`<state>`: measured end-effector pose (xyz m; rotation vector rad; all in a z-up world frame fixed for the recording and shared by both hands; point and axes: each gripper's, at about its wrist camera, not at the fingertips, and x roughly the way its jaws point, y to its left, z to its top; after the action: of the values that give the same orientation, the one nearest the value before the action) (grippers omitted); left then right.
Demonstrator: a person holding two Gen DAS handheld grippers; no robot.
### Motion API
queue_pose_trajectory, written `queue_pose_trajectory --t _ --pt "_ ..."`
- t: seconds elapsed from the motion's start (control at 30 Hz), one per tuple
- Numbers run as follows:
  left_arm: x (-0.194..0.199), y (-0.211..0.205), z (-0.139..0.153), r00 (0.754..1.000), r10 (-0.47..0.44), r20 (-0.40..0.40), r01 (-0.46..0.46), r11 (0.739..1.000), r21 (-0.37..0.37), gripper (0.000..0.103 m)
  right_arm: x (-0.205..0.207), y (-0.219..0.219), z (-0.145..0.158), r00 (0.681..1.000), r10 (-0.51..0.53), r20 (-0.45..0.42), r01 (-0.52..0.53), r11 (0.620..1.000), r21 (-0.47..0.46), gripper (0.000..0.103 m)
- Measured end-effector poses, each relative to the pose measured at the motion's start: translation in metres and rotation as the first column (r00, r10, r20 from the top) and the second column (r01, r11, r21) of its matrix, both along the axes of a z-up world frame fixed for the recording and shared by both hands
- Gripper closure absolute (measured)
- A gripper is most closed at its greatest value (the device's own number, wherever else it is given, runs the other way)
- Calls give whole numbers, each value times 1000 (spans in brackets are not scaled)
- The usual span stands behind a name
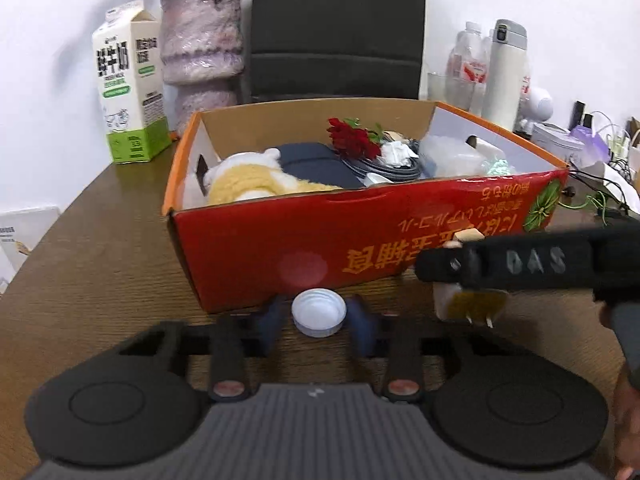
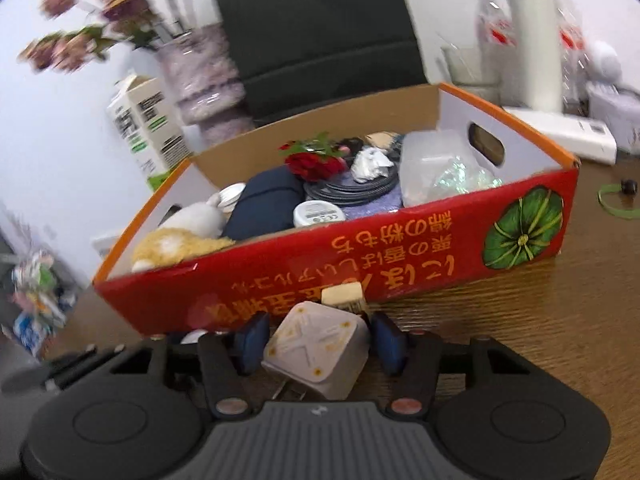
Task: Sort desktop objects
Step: 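Grasp the small white cap with the left tool while the right tool grasps the white cube charger, then carry the cap and charger into the box and open both tools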
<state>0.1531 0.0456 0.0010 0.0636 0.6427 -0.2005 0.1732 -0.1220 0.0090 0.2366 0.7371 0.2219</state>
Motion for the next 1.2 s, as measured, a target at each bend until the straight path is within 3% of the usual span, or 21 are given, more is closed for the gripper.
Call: queue_pose_trajectory --t 0.1,0.17,0.23,0.3,0.4,0.47,0.53,0.63,0.73,0.87,1.03,1.13,1.2 --pt "-5 2 1 1000 11 -7 -11 999 -39 73 -14 -7 3 996 92 12 -91 995 -51 48" --pt "-13 -1 3 1000 7 -17 -8 999 -43 73 -28 -10 2 970 242 -18 -242 961 -133 48" --pt "-27 -5 4 1000 -3 -27 2 998 -58 73 -43 -16 5 951 307 -29 -307 935 -177 49" --pt "-43 -12 4 1000 5 -26 -6 999 -52 73 -53 -27 7 957 287 -45 -291 947 -134 47" --pt "-65 -21 4 1000 8 -23 -9 998 -60 73 -65 -23 3 965 261 1 -258 954 -151 48" --pt "-72 -25 4 1000 23 -18 -23 999 -39 74 -68 -17 0 967 253 37 -243 956 -166 64" --pt "-76 -23 4 999 37 -17 -38 998 -41 74 -67 -12 0 965 255 59 -240 952 -189 64" --pt "-89 -18 8 998 57 -23 -58 995 -76 74 -76 -16 6 962 267 57 -257 955 -148 65" --pt "-123 -29 14 999 36 29 -35 999 -28 74 -105 -26 19 958 270 97 -258 959 -114 65" --pt "-171 -39 20 999 5 52 -4 999 -31 74 -158 -40 31 952 281 119 -264 954 -145 65" --pt "-218 -43 25 999 -8 41 13 993 -118 74 -230 -58 28 951 292 96 -275 948 -159 65" --pt "-242 -52 31 994 -10 112 16 998 -59 74 -263 -66 28 957 278 85 -258 948 -186 65" --pt "-252 -57 34 993 -25 114 32 998 -59 74 -275 -73 30 962 258 88 -239 953 -185 65"
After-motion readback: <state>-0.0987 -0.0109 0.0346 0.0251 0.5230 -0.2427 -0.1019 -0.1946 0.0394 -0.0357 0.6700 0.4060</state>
